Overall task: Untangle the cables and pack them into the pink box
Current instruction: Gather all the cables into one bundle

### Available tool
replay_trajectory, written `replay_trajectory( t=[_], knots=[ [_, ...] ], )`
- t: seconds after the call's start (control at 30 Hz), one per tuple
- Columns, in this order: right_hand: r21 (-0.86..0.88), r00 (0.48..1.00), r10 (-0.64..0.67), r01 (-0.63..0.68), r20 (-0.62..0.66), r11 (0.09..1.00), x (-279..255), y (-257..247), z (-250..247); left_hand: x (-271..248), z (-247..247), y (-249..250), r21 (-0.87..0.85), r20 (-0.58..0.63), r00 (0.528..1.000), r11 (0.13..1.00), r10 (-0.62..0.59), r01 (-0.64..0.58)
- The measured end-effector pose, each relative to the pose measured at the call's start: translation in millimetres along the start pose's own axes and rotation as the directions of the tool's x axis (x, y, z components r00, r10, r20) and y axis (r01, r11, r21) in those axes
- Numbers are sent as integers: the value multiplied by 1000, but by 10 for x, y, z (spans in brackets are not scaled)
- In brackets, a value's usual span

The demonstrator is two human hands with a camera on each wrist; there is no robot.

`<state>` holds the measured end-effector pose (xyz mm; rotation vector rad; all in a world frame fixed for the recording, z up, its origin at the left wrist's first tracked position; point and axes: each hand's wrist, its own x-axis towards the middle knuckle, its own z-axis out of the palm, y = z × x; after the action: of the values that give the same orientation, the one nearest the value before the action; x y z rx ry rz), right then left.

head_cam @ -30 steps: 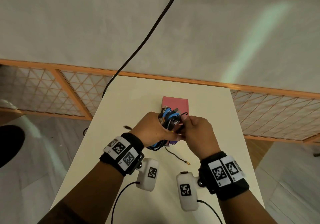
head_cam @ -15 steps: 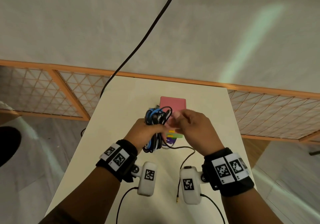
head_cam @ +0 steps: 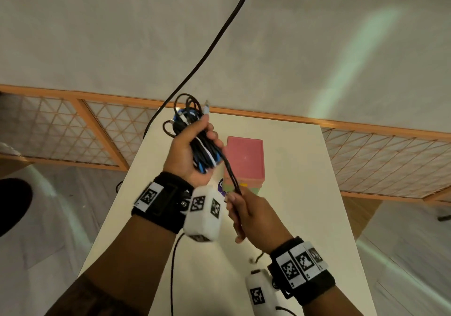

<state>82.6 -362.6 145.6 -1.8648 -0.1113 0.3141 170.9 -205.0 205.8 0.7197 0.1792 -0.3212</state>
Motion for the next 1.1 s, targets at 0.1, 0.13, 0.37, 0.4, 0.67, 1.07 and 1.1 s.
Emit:
replay_trajectory(
  t=[0.1, 0.13, 0.37, 0.4, 0.67, 1.07, 1.1],
  knots=[
    [11, 997, 77, -77, 13, 997, -114, 156, -91, 9, -83, 122, 178, -2, 999, 983, -43, 42],
    [10, 997, 78, -78, -13, 997, -131, 178, -142, 1, -125, 124, 231, -20, 998, 971, -62, 65],
    [-427, 930, -267, 139, -255, 893, 33, 45, -443, -127, -376, -177, 509, -91, 974, 832, -205, 223],
    [-462, 920, -306, 166, -246, 871, 68, -12, -433, -163, -364, -232, 548, -66, 968, 802, -243, 239],
    [-601, 862, -463, 262, -206, 755, 171, -250, -426, -277, -213, -279, 626, 128, 944, 763, -305, 162],
    [-319, 947, -213, 130, -240, 939, 186, -209, -495, -104, -265, -362, 410, -97, 988, 900, -117, 147],
    [-395, 923, -282, 165, -262, 904, 160, -174, -502, -71, -276, -341, 373, -139, 985, 916, -102, 147]
  ],
)
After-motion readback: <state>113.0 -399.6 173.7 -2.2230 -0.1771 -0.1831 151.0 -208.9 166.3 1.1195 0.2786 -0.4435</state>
